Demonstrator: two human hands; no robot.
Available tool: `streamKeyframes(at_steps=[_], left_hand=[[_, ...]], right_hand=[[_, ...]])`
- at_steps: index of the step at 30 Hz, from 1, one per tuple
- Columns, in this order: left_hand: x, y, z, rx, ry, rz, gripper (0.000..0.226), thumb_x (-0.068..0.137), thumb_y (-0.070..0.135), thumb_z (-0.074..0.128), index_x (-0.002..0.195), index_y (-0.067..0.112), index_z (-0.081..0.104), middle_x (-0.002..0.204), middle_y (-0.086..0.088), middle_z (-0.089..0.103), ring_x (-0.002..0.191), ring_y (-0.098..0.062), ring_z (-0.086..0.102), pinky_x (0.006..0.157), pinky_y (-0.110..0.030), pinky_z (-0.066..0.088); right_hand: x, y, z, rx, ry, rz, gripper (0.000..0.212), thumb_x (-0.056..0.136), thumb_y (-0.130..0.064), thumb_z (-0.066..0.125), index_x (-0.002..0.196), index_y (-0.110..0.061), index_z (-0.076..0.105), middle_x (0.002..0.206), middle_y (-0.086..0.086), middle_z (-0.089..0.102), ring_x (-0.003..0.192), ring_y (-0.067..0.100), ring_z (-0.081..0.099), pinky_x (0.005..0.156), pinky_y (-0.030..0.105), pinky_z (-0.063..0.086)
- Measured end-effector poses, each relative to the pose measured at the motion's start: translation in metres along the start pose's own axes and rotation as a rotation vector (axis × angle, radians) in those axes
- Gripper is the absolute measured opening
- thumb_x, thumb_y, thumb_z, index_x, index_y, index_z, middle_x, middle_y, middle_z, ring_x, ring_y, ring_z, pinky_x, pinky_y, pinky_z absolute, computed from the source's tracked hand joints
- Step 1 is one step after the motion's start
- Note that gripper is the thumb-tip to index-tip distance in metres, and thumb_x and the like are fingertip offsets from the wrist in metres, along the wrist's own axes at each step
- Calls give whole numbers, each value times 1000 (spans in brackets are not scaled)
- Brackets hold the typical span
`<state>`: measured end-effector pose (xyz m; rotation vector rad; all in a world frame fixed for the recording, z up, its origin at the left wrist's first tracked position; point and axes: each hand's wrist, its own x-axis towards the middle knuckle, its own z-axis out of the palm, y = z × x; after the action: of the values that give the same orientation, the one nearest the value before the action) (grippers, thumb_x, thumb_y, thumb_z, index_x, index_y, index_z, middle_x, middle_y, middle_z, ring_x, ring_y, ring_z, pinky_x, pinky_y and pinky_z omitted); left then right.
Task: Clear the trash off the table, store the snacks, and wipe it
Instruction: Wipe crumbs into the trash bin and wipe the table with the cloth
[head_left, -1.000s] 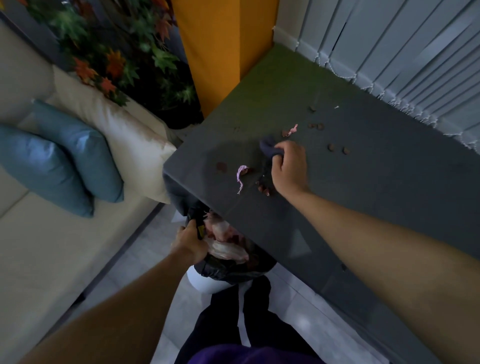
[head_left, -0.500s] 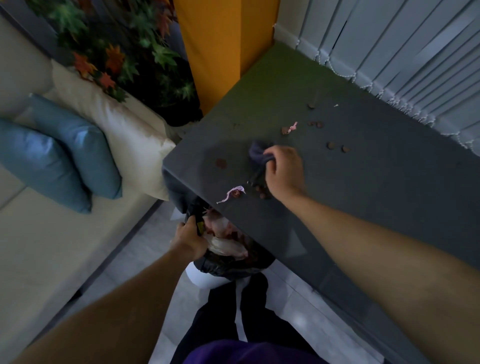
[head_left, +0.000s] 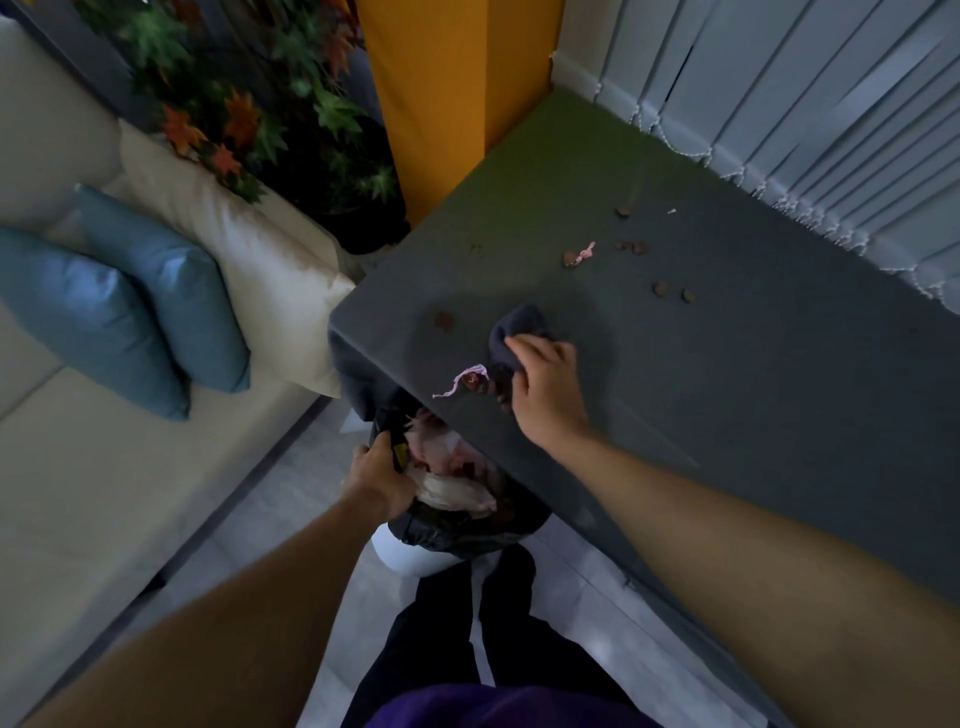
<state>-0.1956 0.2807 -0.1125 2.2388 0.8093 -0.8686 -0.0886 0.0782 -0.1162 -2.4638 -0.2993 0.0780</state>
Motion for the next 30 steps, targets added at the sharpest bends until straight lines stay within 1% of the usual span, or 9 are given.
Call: streamKeyframes(at_steps=[3, 8, 11, 14, 16, 20, 22, 26, 30], left_hand=[[-3, -2, 1, -21, 0, 1, 48, 88, 27, 57, 135, 25, 44, 124, -10, 43, 107, -34, 52, 90, -42, 49], [-8, -4, 1, -18, 7, 0, 56, 85, 26, 64, 138, 23, 43, 124, -10, 43, 109, -32, 52, 91, -40, 50], [-11, -3, 0, -8, 12, 7, 59, 85, 20, 63, 140, 22, 42, 127, -12, 43, 112, -35, 51, 93, -41, 50], [-13, -2, -1, -7, 25, 18, 52, 87, 20, 57, 137, 22, 43, 126, -14, 44, 110, -37, 52, 92, -45, 52], [-14, -1, -1, -6, 23, 15, 52, 87, 20, 56, 136, 22, 42, 126, -14, 44, 111, -38, 51, 93, -45, 50], [-16, 2, -1, -16, -5, -1, 58, 82, 18, 60, 137, 22, 42, 126, -13, 43, 111, -38, 51, 94, -48, 52], [-17, 3, 0, 1, -6, -3, 59, 81, 17, 60, 136, 21, 42, 125, -14, 43, 109, -38, 51, 91, -49, 54], [-19, 6, 5, 9, -31, -13, 64, 82, 13, 58, 141, 20, 37, 130, -14, 40, 113, -38, 48, 92, -49, 54], [-21, 13, 13, -8, -63, -4, 64, 82, 12, 59, 142, 21, 37, 131, -13, 39, 112, -36, 49, 91, -47, 54]], right_hand=[[-15, -11, 10, 1, -131, -187, 45, 86, -4, 53, 130, -8, 63, 131, 6, 61, 113, 30, 44, 104, 40, 39], [-54, -23, 18, 65, -272, -442, 39, 80, -9, 54, 116, -8, 71, 116, 5, 68, 101, 24, 47, 98, 27, 40], [-50, -19, 11, 94, -139, -421, 33, 82, -10, 51, 106, -6, 73, 108, 5, 70, 99, 25, 50, 95, 28, 43], [-33, -7, 3, -11, 19, -190, 35, 85, -6, 51, 116, -7, 69, 117, 4, 67, 106, 27, 48, 95, 36, 43], [-31, -2, 2, -58, 3, -106, 35, 87, -4, 54, 119, -9, 68, 121, 3, 65, 108, 28, 46, 95, 40, 44], [-52, -9, 2, 42, -210, -370, 28, 83, -8, 52, 103, -9, 72, 106, 2, 69, 99, 25, 50, 92, 32, 45], [-57, -7, -4, 64, -215, -424, 26, 81, -6, 52, 97, -8, 72, 101, 3, 69, 98, 25, 52, 92, 27, 43], [-36, 22, -33, 10, 181, -78, 27, 81, -8, 49, 99, -10, 69, 102, 8, 66, 98, 31, 53, 90, 34, 42], [-35, 53, -54, -104, 153, 133, 25, 84, -9, 47, 101, -10, 67, 104, 11, 62, 101, 34, 49, 90, 43, 43]])
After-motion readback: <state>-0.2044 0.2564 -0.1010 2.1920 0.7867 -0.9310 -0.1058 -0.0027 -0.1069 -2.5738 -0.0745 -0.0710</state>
